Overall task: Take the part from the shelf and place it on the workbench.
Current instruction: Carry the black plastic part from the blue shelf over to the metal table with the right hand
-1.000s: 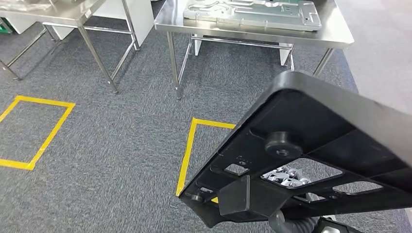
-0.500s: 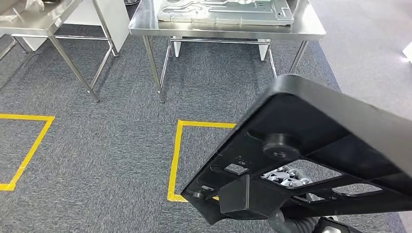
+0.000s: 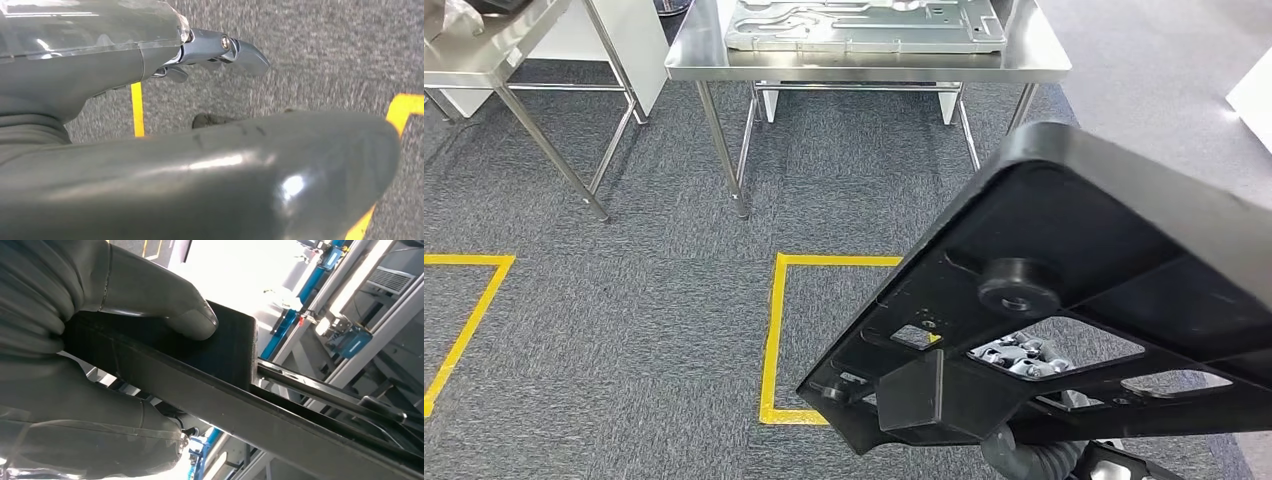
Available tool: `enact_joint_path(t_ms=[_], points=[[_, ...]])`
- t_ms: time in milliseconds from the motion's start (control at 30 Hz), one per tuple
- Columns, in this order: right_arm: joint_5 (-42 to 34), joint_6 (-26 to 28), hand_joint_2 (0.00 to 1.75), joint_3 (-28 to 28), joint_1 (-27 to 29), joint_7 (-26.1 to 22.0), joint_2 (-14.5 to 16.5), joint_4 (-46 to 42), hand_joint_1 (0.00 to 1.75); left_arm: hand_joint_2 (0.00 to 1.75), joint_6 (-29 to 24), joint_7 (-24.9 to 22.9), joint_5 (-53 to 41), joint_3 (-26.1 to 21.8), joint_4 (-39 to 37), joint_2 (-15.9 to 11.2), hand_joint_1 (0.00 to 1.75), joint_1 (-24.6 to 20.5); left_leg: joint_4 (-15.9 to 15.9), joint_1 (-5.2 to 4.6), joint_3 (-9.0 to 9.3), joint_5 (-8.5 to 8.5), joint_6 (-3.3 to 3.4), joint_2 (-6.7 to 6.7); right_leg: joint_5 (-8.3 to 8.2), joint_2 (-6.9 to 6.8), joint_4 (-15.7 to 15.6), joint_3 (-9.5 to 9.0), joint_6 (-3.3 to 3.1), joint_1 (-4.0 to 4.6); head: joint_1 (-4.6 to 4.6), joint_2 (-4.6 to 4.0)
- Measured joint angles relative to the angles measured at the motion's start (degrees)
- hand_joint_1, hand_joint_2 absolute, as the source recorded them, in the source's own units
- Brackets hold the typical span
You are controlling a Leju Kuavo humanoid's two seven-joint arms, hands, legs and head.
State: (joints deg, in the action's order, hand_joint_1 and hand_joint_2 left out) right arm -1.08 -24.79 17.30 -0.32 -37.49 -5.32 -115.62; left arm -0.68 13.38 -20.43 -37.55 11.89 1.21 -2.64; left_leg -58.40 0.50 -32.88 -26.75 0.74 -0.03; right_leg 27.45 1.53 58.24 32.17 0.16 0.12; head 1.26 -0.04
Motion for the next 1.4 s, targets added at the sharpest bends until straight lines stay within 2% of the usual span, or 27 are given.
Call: enact_joint_path(t_ms=[67,100,167,200,233,267,333,400,467,567,633,700,733,767,800,833,900,933,1033,1100,1133,1200,1233,1267,1300,1367,1400], points=[[-0.1,0.0,1.75,-0.2,0.0,0.0,0.0,-0.3,1.71,0.0,0.0,0.0,-0.1,0.0,0.0,0.0,0.0,0.0,0.6,0.25,0.47,0.17,0.61,0.16,1.21,-0.38,1.9,0.65,0.65,-0.06,0.13,0.0],[-0.1,0.1,1.75,-0.3,0.0,0.0,0.0,-0.4,1.71,0.0,0.0,0.0,-0.1,0.0,0.0,0.0,0.0,0.0,0.8,0.39,0.69,0.21,0.85,0.26,2.59,-0.62,4.4,1.85,0.95,-0.17,0.22,0.0],[-0.2,0.1,1.75,-0.5,0.1,0.0,0.0,-0.5,1.71,0.0,0.0,0.0,-0.2,0.0,0.0,0.0,0.0,0.0,0.9,0.4,0.85,0.01,1.06,0.39,5.96,-0.92,12.0,6.04,1.47,-0.54,0.34,0.0],[-0.2,0.1,1.75,-0.5,0.3,0.0,0.0,-0.5,1.71,0.0,0.0,0.0,-0.2,0.0,0.0,0.0,0.0,0.0,0.8,0.4,0.91,-0.12,1.06,0.45,6.83,-0.97,15.2,8.01,1.67,-0.76,0.34,0.0],[-0.2,0.0,1.75,-0.6,0.3,-0.1,0.0,-0.5,1.71,0.0,0.0,0.0,-0.2,0.0,0.0,0.0,0.0,0.0,0.8,0.42,1.05,-0.28,0.98,0.49,6.59,-1.05,16.6,9.14,1.83,-0.95,0.34,0.0],[-0.3,0.0,1.75,-0.6,0.4,-0.1,0.0,-0.5,1.71,0.0,0.0,0.0,-0.2,0.0,0.0,0.0,0.0,0.1,0.8,0.44,1.31,-0.49,0.86,0.51,5.06,-1.15,15.5,8.99,1.93,-1.12,0.34,0.0],[-0.3,-0.1,1.75,-0.7,0.3,-0.2,0.0,-0.5,1.71,0.0,0.0,0.0,-0.2,0.0,0.0,0.0,0.0,0.1,0.8,0.51,2.07,-1.02,0.46,0.52,0.29,-1.54,8.0,5.78,1.88,-1.35,0.36,0.0],[-0.4,-0.3,1.75,-0.7,0.3,-0.3,0.0,-0.5,1.71,0.0,-0.1,0.0,-0.3,-0.1,0.0,0.0,0.0,0.0,0.8,0.4,2.55,-1.6,-0.17,0.52,-2.07,-1.88,1.6,2.76,1.54,-1.09,0.34,0.0],[-0.5,-0.3,1.75,-0.7,0.3,-0.4,0.0,-0.5,1.71,0.0,-0.1,0.0,-0.4,-0.3,0.0,0.0,0.0,0.0,1.0,0.27,2.76,-1.96,-0.91,0.62,-1.73,-1.77,0.3,2.13,0.97,-0.67,0.3,0.0],[-0.5,-0.3,1.75,-0.8,0.3,-0.7,0.1,-0.6,1.71,0.0,-0.2,0.0,-0.4,-0.5,0.0,-0.1,0.0,-0.1,0.1,0.39,3.13,-3.05,-1.87,0.71,-1.57,-1.45,-0.4,1.28,-0.24,-0.86,0.21,0.0],[-0.4,-0.4,1.75,-0.8,0.3,-0.9,0.1,-0.6,1.71,0.0,-0.1,0.0,-0.4,-0.6,0.1,-0.1,0.0,-0.2,-5.7,0.52,0.47,-5.87,-2.1,0.57,-1.34,-1.51,-0.8,0.47,-1.05,-0.89,0.09,0.0],[-0.4,-0.5,1.75,-0.8,0.4,-1.0,0.1,-0.6,1.71,0.0,-0.1,0.0,-0.5,-0.6,0.1,-0.1,0.0,0.0,-13.8,0.53,-4.29,-8.73,-2.2,0.53,-0.9,-1.42,-0.8,0.09,-1.59,-0.58,0.02,0.0],[-0.3,-0.6,1.75,-0.8,0.5,-1.0,0.1,-0.6,1.71,0.0,-0.2,0.0,-0.6,-0.7,0.1,-0.1,0.0,0.1,-16.0,0.53,-6.01,-8.79,-2.19,0.53,-0.67,-1.28,-0.8,-0.14,-1.71,-0.42,0.01,0.0],[-0.3,-0.6,1.75,-0.8,0.5,-1.0,0.1,-0.6,1.71,0.0,-0.2,0.0,-0.6,-0.7,0.1,-0.1,0.0,0.2,-16.1,0.51,-6.68,-7.68,-2.11,0.53,-0.43,-1.1,-0.8,-0.43,-1.74,-0.28,0.01,0.0],[-0.3,-0.6,1.75,-0.8,0.6,-1.0,0.1,-0.6,1.71,0.0,-0.2,0.0,-0.6,-0.8,0.1,-0.1,0.0,0.3,-13.9,0.48,-6.21,-5.49,-1.92,0.51,-0.13,-0.93,-0.8,-0.85,-1.71,-0.16,0.01,0.0],[-0.3,-0.7,1.75,-0.8,0.6,-1.1,0.1,-0.6,1.71,0.0,-0.2,0.1,-0.7,-0.9,0.1,-0.1,0.0,0.3,-9.8,0.39,-4.75,-2.69,-1.58,0.47,0.21,-0.81,-0.8,-1.34,-1.64,-0.06,0.01,0.0],[-0.1,-0.6,1.75,-0.8,0.7,-1.1,0.1,-0.6,1.71,0.0,-0.1,0.2,-0.9,-0.9,0.1,-0.3,0.0,0.3,-2.6,0.09,-1.74,0.6,-0.84,0.35,0.9,-0.66,-0.6,-1.98,-1.27,0.18,0.09,0.0],[0.1,-0.6,1.75,-0.8,0.8,-1.1,0.1,-0.6,1.71,0.0,-0.1,0.2,-1.0,-1.0,0.1,-0.4,0.0,0.2,-0.7,-0.09,-0.94,1.06,-0.54,0.3,1.14,-0.61,-0.6,-2.06,-1.02,0.19,0.13,0.0],[0.3,-0.4,1.75,-0.8,0.9,-1.1,0.1,-0.6,1.71,0.0,0.0,0.2,-1.1,-1.0,0.1,-0.5,0.0,0.2,0.3,-0.17,-0.5,0.8,0.1,0.29,1.55,-0.58,-0.6,-2.11,-0.14,-0.01,0.13,0.0],[0.3,-0.2,1.75,-0.9,0.9,-1.1,0.1,-0.8,1.71,0.0,0.0,0.3,-1.3,-1.0,0.1,-0.5,0.0,0.2,1.0,0.19,0.12,0.87,0.65,0.36,2.97,-0.73,1.6,-1.33,0.47,-0.04,0.25,0.0],[0.4,-0.1,1.75,-0.9,0.9,-1.1,0.1,-0.8,1.71,0.0,0.0,0.3,-1.4,-1.0,0.1,-0.5,0.0,0.1,1.3,0.34,0.44,0.84,0.87,0.41,4.38,-0.81,4.3,0.02,0.76,-0.18,0.32,0.0],[0.4,0.0,1.75,-0.9,1.1,-1.1,0.1,-0.9,1.71,0.0,0.1,0.3,-1.6,-1.0,0.1,-0.5,0.0,0.1,1.4,0.36,0.7,0.56,1.03,0.44,7.41,-0.91,12.1,4.49,1.26,-0.59,0.4,0.0],[0.4,0.0,1.75,-0.9,1.2,-1.1,0.1,-0.9,1.71,0.0,0.1,0.3,-1.7,-1.0,0.1,-0.5,0.0,0.1,1.4,0.39,0.86,0.37,0.99,0.44,7.88,-0.97,14.9,6.43,1.5,-0.85,0.4,0.0],[0.4,0.1,1.75,-1.0,1.3,-1.1,0.1,-0.9,1.71,0.0,0.1,0.3,-1.8,-1.0,0.1,-0.5,0.0,0.1,1.4,0.44,1.09,0.15,0.88,0.44,7.17,-1.05,15.7,7.44,1.72,-1.1,0.4,0.0],[0.4,0.1,1.75,-1.0,1.4,-1.1,0.1,-0.9,1.71,0.0,0.1,0.3,-1.9,-1.0,0.1,-0.4,0.0,0.1,1.4,0.54,1.44,-0.11,0.72,0.42,5.32,-1.17,14.3,7.23,1.9,-1.33,0.41,0.0],[0.4,0.1,1.75,-1.0,1.4,-1.1,0.1,-0.9,1.71,0.0,0.2,0.3,-1.9,-1.0,0.1,-0.4,0.0,0.2,1.3,0.73,2.24,-0.75,0.19,0.38,0.5,-1.5,6.7,4.23,2.12,-1.69,0.43,0.0],[0.4,0.0,1.75,-1.1,1.4,-1.1,0.1,-0.9,1.71,0.0,0.2,0.3,-1.9,-1.0,0.1,-0.4,0.0,0.1,1.3,0.71,2.54,-1.1,-0.22,0.33,-0.95,-1.59,3.3,2.73,2.05,-1.63,0.44,0.0]])
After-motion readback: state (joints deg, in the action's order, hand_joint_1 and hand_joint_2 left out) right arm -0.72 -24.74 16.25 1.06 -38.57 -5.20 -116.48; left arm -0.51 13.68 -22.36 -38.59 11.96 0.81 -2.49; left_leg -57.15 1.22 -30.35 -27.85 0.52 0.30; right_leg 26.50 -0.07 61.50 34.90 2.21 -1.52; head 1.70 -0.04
